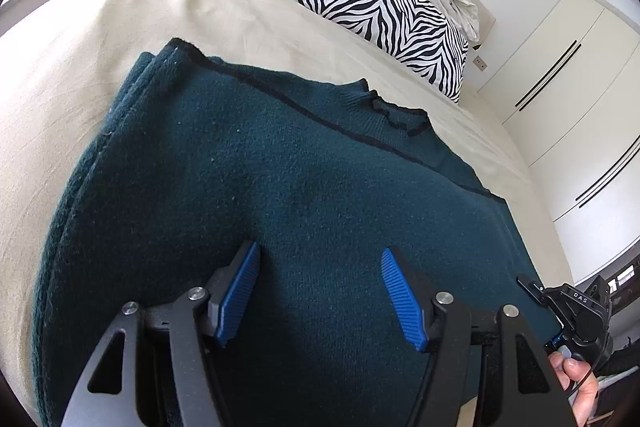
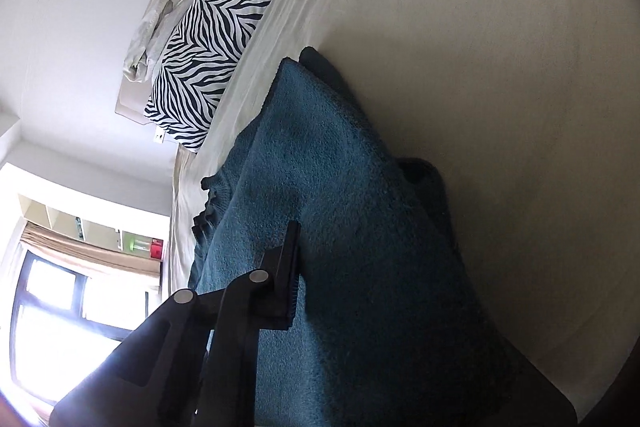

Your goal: Fold small clothes

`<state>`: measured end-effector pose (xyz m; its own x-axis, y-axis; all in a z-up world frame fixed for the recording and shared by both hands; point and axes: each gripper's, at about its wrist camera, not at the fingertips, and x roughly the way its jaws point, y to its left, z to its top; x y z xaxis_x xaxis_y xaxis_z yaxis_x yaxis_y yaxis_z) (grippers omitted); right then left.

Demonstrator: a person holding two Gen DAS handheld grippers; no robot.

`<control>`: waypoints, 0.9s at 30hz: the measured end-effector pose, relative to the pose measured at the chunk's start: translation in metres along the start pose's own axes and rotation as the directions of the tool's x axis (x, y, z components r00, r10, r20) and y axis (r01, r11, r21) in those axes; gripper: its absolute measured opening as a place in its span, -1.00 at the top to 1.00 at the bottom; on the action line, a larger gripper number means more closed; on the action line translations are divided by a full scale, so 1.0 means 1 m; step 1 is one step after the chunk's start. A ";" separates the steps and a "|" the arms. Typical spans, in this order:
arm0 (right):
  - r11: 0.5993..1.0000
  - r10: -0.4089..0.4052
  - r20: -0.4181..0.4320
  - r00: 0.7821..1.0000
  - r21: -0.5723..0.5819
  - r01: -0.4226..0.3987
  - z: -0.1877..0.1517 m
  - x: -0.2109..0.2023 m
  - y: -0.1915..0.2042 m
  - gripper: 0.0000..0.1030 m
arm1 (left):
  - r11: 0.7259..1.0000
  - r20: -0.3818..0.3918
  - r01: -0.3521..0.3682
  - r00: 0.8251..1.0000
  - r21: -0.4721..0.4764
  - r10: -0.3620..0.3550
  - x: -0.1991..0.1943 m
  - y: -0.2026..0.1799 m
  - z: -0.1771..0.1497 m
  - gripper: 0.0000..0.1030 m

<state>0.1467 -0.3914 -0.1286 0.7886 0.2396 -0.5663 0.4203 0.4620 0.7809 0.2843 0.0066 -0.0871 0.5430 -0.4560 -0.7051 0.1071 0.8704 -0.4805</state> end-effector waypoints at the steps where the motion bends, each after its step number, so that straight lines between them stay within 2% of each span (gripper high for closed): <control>1: 1.000 -0.008 0.006 1.000 -0.017 0.008 0.001 0.000 0.005 0.78 | 1.000 -0.001 0.010 1.000 -0.010 -0.010 -0.001 0.002 0.000 -0.27; 3: 0.994 -0.039 0.029 0.999 -0.097 0.042 -0.002 -0.002 0.027 0.78 | 0.999 -0.001 0.028 1.000 -0.033 -0.028 -0.002 0.007 0.002 -0.24; 5: 0.978 -0.057 0.048 0.997 -0.196 0.066 -0.009 -0.003 0.059 0.78 | 0.996 -0.001 0.044 0.999 -0.080 -0.044 -0.006 0.015 0.004 -0.10; 7: 0.939 -0.061 0.055 0.997 -0.335 0.076 -0.023 0.000 0.102 0.78 | 0.981 -0.004 0.092 0.996 -0.169 -0.094 -0.011 0.031 0.008 0.17; 8: 0.901 -0.061 0.057 0.997 -0.427 0.079 -0.036 0.004 0.126 0.78 | 0.966 -0.005 0.134 0.990 -0.222 -0.138 -0.014 0.041 0.010 0.21; 9: 0.845 -0.062 0.048 0.997 -0.529 0.078 -0.053 0.010 0.151 0.78 | 0.945 -0.001 0.179 0.983 -0.275 -0.186 -0.016 0.051 0.011 0.22; 11: 0.686 -0.084 0.008 0.996 -0.725 0.063 -0.099 0.027 0.192 0.78 | 0.903 0.014 0.245 0.966 -0.354 -0.257 -0.022 0.066 0.014 0.20; 13: 0.502 -0.165 -0.024 0.986 -0.863 0.063 -0.145 0.055 0.211 0.78 | 0.872 0.042 0.296 0.952 -0.390 -0.304 -0.030 0.073 0.018 -0.13; 14: 0.426 -0.202 -0.028 0.979 -0.903 0.062 -0.166 0.068 0.211 0.78 | 0.861 0.051 0.316 0.945 -0.397 -0.323 -0.033 0.073 0.019 -0.23; 15: 0.370 -0.235 -0.037 0.971 -0.927 0.055 -0.183 0.080 0.210 0.78 | 0.856 0.051 0.328 0.940 -0.399 -0.336 -0.035 0.073 0.021 -0.38; 17: 0.321 -0.256 -0.037 0.966 -0.946 0.049 -0.204 0.092 0.204 0.78 | 0.853 0.031 0.337 0.934 -0.398 -0.355 -0.033 0.070 0.022 -0.51; 19: 0.282 -0.239 0.014 0.971 -0.956 0.083 -0.212 0.092 0.202 0.78 | 0.862 -0.001 0.319 0.937 -0.394 -0.348 -0.030 0.066 0.024 -0.54; 21: 0.307 -0.224 0.003 0.975 -0.949 0.074 -0.208 0.092 0.201 0.78 | 0.868 -0.028 0.306 0.939 -0.391 -0.343 -0.025 0.061 0.026 -0.55; 22: 0.305 -0.219 0.003 0.976 -0.950 0.071 -0.206 0.092 0.201 0.77 | 0.870 -0.044 0.299 0.939 -0.393 -0.342 -0.022 0.057 0.028 -0.55; 23: 0.286 -0.217 0.010 0.976 -0.956 0.073 -0.206 0.091 0.202 0.75 | 0.874 -0.063 0.289 0.939 -0.390 -0.338 -0.019 0.054 0.030 -0.54; 26: 0.178 -0.197 0.043 0.979 -0.981 0.079 -0.224 0.083 0.199 0.72 | 0.888 -0.122 0.258 0.938 -0.382 -0.325 -0.001 0.047 0.038 -0.30; 27: 0.130 -0.188 0.057 0.981 -0.988 0.082 -0.230 0.079 0.198 0.72 | 0.895 -0.137 0.238 0.941 -0.377 -0.308 0.003 0.047 0.040 -0.05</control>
<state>0.1890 -0.0844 -0.0791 0.7199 0.0994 -0.6869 -0.3237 0.9235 -0.2056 0.3241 0.0535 -0.0904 0.3637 -0.7232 -0.5871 -0.0887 0.6005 -0.7947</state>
